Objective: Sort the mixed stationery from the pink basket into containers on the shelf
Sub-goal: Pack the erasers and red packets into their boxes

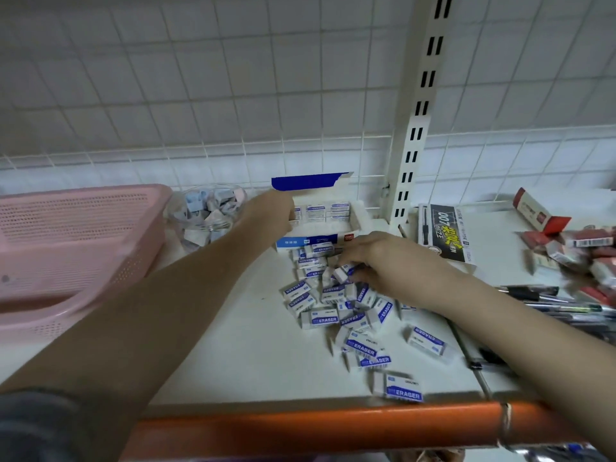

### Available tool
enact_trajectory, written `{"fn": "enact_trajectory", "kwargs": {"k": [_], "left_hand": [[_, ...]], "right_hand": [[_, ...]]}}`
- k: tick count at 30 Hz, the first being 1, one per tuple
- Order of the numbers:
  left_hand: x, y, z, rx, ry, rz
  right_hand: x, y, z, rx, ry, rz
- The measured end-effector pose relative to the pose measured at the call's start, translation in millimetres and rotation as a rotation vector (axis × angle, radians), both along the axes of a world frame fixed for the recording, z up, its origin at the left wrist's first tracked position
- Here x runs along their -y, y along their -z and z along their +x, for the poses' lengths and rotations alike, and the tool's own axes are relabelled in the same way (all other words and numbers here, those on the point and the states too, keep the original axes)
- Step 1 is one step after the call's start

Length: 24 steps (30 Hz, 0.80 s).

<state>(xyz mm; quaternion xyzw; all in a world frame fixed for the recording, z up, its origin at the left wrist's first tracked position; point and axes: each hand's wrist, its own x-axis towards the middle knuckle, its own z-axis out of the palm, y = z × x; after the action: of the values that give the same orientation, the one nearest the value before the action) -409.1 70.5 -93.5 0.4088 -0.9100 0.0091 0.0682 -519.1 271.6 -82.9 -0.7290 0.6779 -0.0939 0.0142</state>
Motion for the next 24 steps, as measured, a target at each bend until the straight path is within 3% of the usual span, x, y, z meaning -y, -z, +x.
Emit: {"fn": "enact_trajectory", "kwargs": {"k": [4,13,18,24], "left_hand": [[2.1,-0.9,-3.6,0.022,-0.017,0.000],[0.3,2.3,-4.1,0.020,0.040,-0.029],[-17.5,-3.6,3.4,-0.116,0.161,0.067],[-73.9,-12.6,34.4,-0.302,0.248,0.092]], "right_hand": [[-12.7,-2.2,-0.3,0.031,0.159,-0.038],[-38.2,-7.6,-1.0,0.499,0.402,-0.190],[-47.3,-5.8,2.0,0.626,0.448,-0.265],[-53.7,2.7,3.7,0.616,0.449,-0.411]]}}
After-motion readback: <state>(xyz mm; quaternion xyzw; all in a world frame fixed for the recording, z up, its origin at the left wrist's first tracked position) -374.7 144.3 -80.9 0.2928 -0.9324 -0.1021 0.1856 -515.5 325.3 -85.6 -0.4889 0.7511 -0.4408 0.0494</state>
